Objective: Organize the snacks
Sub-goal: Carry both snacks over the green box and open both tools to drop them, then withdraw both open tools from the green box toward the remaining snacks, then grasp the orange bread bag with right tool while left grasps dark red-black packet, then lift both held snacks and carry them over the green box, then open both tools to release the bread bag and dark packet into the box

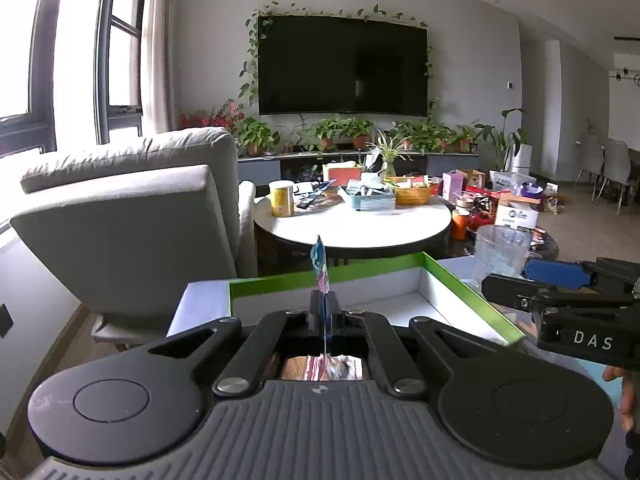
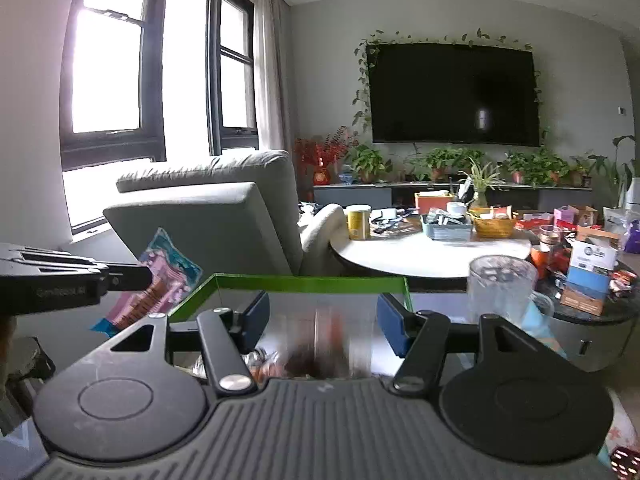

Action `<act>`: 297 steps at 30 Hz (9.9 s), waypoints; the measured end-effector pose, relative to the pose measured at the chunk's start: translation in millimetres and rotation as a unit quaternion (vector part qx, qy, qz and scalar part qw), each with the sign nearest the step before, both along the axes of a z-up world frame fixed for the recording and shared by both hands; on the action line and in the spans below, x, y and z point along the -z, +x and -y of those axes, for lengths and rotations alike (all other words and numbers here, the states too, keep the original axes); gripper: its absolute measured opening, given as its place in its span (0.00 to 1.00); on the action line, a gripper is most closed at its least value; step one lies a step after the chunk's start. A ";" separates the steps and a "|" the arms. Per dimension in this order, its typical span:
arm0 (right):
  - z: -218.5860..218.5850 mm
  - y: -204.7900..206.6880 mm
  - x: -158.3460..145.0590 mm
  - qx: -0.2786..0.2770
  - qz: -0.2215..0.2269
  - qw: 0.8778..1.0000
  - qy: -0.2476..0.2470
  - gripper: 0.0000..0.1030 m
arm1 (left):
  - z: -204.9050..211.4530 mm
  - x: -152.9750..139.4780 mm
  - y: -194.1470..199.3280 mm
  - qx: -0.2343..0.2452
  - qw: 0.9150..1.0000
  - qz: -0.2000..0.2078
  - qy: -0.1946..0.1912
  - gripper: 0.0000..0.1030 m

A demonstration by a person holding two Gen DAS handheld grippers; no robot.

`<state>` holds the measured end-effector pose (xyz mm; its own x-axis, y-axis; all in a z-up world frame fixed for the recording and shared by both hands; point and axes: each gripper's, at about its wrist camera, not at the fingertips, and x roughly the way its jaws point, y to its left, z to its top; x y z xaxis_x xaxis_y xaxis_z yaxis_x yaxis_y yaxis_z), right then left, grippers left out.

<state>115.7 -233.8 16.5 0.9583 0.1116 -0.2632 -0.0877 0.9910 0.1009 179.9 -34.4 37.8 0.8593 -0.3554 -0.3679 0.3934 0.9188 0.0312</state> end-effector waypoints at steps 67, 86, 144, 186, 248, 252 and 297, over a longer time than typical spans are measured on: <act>22.8 -39.9 -3.7 0.030 -0.014 0.998 0.056 0.55 | -2.7 6.2 1.7 -0.022 0.999 -0.028 -0.001 0.01; 29.5 67.3 15.5 0.014 -0.045 0.997 0.068 0.55 | 28.6 42.5 70.1 -0.004 0.997 -0.069 0.034 0.02; 40.0 -51.4 74.2 0.114 -0.143 0.979 0.084 0.69 | -18.0 109.4 -24.5 -0.049 0.986 -0.161 0.016 0.50; 2.1 -1.5 81.6 0.096 -0.177 0.977 0.074 0.69 | 3.4 118.1 10.2 -0.103 0.982 -0.155 0.039 0.79; 32.1 -38.5 44.4 0.101 -0.085 0.985 0.110 0.68 | -12.3 53.0 -48.7 -0.100 0.994 -0.046 0.009 0.53; 30.9 -34.0 37.3 0.091 -0.070 0.987 0.111 0.68 | -6.9 46.1 -42.8 -0.096 0.995 -0.035 0.009 0.53; 7.7 61.4 28.6 0.045 -0.061 0.993 0.093 0.68 | 35.4 48.8 67.9 -0.087 0.994 -0.040 0.044 0.53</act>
<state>177.1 -241.5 -12.2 0.9285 0.0846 -0.3616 0.0249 0.9574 0.2878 247.8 -69.8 -11.0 0.8717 -0.1662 -0.4610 0.2323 0.9685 0.0900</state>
